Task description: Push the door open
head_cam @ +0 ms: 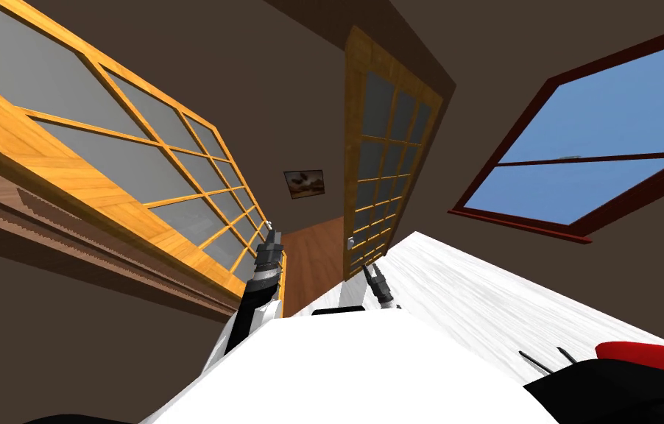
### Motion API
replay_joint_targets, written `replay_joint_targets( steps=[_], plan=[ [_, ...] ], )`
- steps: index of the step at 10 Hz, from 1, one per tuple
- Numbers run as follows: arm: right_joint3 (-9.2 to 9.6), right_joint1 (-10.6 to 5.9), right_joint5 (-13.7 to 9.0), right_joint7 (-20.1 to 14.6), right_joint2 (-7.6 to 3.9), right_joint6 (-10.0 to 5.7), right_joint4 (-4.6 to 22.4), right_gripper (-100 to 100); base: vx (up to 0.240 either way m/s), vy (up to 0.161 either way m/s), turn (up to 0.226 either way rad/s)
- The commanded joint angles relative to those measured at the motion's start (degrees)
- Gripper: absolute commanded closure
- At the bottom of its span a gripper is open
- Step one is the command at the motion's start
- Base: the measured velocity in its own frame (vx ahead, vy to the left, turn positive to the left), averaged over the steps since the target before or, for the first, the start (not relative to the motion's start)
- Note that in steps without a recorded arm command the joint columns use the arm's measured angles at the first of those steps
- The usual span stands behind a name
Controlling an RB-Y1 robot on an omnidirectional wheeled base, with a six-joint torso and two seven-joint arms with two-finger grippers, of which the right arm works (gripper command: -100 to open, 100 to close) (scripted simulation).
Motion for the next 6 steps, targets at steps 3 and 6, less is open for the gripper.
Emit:
replay_joint_targets(
  steps=[3, 6],
  plan=[
    [0.96, 0.70, 0.3, 5.2, -0.61, -1.31, 2.8, -100, 0.054, -0.036, 0.053],
    [1.60, 0.99, 0.5, 8.9, -1.02, -2.35, 5.2, -100, 0.083, -0.038, 0.063]
  ],
)
